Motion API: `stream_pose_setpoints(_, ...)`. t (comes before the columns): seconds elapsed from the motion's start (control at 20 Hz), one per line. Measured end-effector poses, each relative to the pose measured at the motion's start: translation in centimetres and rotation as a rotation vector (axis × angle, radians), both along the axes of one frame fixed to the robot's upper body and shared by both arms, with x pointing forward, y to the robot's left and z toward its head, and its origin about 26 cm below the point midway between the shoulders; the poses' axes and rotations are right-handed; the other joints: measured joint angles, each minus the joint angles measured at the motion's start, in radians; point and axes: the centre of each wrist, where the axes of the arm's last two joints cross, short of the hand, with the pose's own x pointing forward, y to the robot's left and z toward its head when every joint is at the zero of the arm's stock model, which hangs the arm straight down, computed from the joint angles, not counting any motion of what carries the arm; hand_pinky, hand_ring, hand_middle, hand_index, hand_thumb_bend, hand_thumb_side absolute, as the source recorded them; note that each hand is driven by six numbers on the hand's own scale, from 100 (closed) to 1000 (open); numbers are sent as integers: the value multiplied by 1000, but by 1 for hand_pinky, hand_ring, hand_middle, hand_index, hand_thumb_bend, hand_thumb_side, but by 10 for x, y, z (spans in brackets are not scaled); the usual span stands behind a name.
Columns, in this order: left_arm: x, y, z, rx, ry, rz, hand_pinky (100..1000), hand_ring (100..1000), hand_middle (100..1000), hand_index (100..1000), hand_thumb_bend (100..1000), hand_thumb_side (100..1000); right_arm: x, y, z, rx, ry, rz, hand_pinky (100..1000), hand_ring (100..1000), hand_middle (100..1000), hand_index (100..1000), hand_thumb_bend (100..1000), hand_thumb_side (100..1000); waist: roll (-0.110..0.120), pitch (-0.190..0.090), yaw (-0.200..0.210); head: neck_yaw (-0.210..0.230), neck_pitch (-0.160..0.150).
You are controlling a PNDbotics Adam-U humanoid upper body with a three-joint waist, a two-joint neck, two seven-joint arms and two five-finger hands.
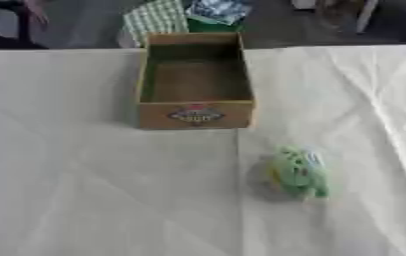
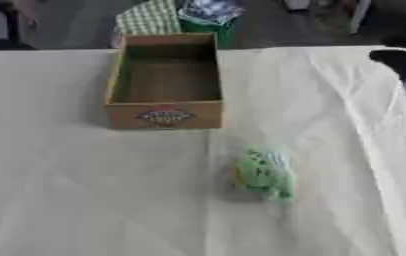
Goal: Pick up objects on the table and place them in the box.
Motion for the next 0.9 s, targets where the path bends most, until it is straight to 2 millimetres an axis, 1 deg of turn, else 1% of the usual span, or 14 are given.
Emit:
stream_pose_setpoints(0.2, 0, 0, 0, 0, -1, 0, 795, 618, 589, 805, 158, 636, 0, -3, 3, -38, -4, -9, 894, 758, 751, 922, 100, 576, -2, 0, 1, -2, 28)
stream_pose_setpoints(0.35, 0, 0, 0, -1, -1, 1, 795, 618, 589, 805, 158, 636, -1, -6, 7, -90, -9, -19, 887, 762, 753, 920, 100, 588, -5, -1, 2, -1, 42)
stream_pose_setpoints(0.45, 0, 0, 0, -1, -1, 1, 795, 618, 589, 805, 158, 636, -1, -8, 10, -123, -12, -28, 881, 759, 748, 914, 100, 573, -5, -3, 2, 1, 45)
stream_pose_setpoints(0.6, 0, 0, 0, 0, 1, 2, 796, 618, 588, 804, 158, 635, 0, -7, 15, -182, -10, -33, 865, 767, 756, 905, 100, 600, -11, -5, 0, 5, 47)
stream_pose_setpoints(0.75, -1, 0, 0, 1, 4, 5, 796, 617, 588, 804, 158, 636, 1, -5, 24, -294, 8, -35, 852, 770, 765, 898, 100, 623, -24, -9, -5, 12, 51)
stream_pose_setpoints(0.9, -1, 1, -2, 4, 11, 11, 796, 617, 588, 805, 158, 635, 2, -3, 36, -424, 12, -39, 838, 773, 773, 889, 100, 649, -26, -10, -6, 15, 52)
